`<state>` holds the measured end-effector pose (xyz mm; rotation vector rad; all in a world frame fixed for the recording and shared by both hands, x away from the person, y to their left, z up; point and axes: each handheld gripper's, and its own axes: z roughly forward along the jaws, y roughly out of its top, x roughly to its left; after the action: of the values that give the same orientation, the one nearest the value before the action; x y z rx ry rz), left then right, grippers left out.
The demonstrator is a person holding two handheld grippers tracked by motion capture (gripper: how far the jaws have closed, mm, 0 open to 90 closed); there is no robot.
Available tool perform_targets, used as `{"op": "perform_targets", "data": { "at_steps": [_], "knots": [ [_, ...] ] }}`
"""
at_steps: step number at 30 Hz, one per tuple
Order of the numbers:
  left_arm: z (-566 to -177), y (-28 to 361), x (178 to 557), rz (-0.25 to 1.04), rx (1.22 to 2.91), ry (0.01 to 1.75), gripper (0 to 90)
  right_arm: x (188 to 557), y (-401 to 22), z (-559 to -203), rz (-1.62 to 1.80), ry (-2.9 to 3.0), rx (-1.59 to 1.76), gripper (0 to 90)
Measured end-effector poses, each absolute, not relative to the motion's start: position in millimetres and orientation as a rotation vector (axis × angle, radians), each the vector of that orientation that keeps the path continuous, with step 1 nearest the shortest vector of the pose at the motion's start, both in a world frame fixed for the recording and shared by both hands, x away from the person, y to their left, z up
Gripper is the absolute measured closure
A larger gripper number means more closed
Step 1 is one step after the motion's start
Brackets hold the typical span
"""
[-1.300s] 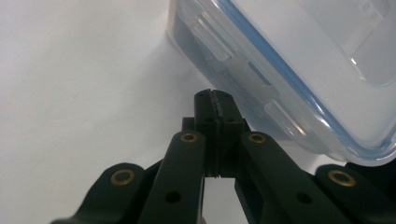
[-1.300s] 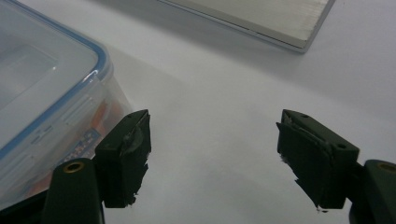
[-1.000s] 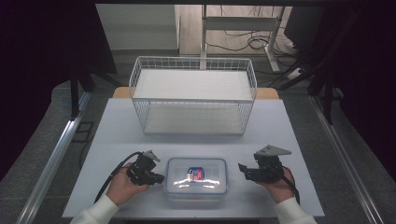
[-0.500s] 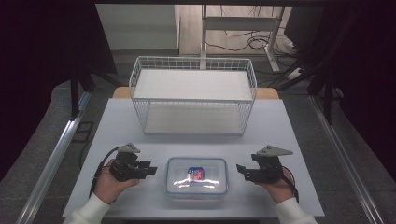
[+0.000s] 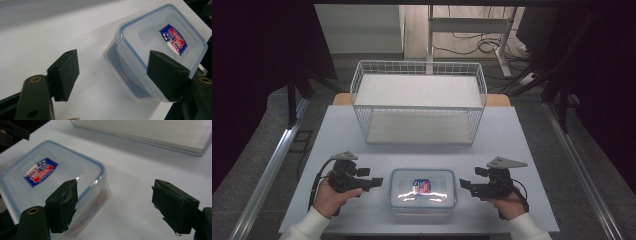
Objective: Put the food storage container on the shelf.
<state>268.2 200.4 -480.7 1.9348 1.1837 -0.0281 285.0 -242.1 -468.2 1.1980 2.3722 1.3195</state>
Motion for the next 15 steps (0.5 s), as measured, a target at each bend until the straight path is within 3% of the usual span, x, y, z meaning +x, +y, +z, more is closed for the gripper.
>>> {"op": "perform_targets", "data": {
  "at_steps": [7,15],
  "knots": [
    [-486.5,195.8,267.9,-0.135,1.874,1.194,20.4,276.9,-237.2,-466.2,1.416,2.411,1.286,20.3],
    [-495.8,186.1,271.3,-0.237,1.854,1.186,21.7,271.9,-228.7,-469.8,1.502,2.454,1.394,16.3]
  ]
}}
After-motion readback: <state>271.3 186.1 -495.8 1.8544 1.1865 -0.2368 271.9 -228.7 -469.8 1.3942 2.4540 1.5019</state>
